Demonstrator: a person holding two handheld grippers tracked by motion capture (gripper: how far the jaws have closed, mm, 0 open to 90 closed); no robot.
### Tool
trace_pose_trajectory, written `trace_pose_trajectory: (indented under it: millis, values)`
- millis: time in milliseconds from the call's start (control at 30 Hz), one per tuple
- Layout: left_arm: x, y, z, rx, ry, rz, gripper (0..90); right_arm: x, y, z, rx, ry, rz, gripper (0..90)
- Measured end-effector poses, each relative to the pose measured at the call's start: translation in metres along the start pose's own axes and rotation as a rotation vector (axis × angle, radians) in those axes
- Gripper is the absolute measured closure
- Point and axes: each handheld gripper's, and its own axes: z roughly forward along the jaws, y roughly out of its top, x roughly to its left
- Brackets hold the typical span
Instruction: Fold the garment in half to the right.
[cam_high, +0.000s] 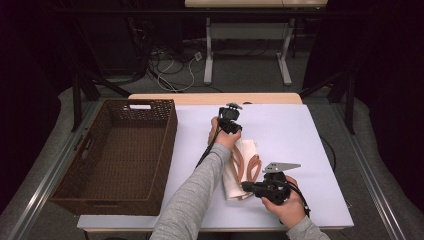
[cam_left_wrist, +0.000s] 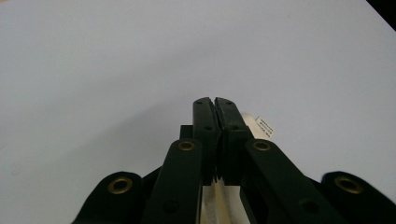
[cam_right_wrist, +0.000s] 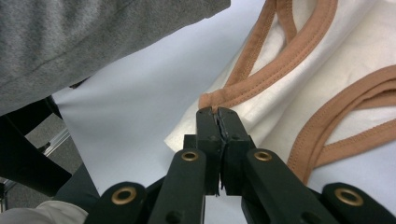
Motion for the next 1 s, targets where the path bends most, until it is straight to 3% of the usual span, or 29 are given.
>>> trace_pose_trajectory:
  millis: [233, 533, 833, 1000]
  values:
    - [-0.002, -0.006, 0.015, 0.03, -0.009, 0.007, 88.2, -0.002, -0.003, 0.003, 0.025, -0.023, -0.003, 88.1]
    - [0.002, -0.011, 0.026, 0.052, -0.029, -0.02, 85.8, -0.002, -0.004, 0.003, 0.05, -0.069, 0.0, 86.7]
    - [0.007, -0.019, 0.018, 0.027, -0.062, -0.04, 59.5, -0.006, -0.004, -0.002, 0.035, -0.086, 0.025, 73.0]
    - [0.016, -0.025, 0.007, -0.006, -0.068, -0.063, 49.4, -0.005, -0.001, -0.005, -0.003, -0.105, -0.014, 66.1]
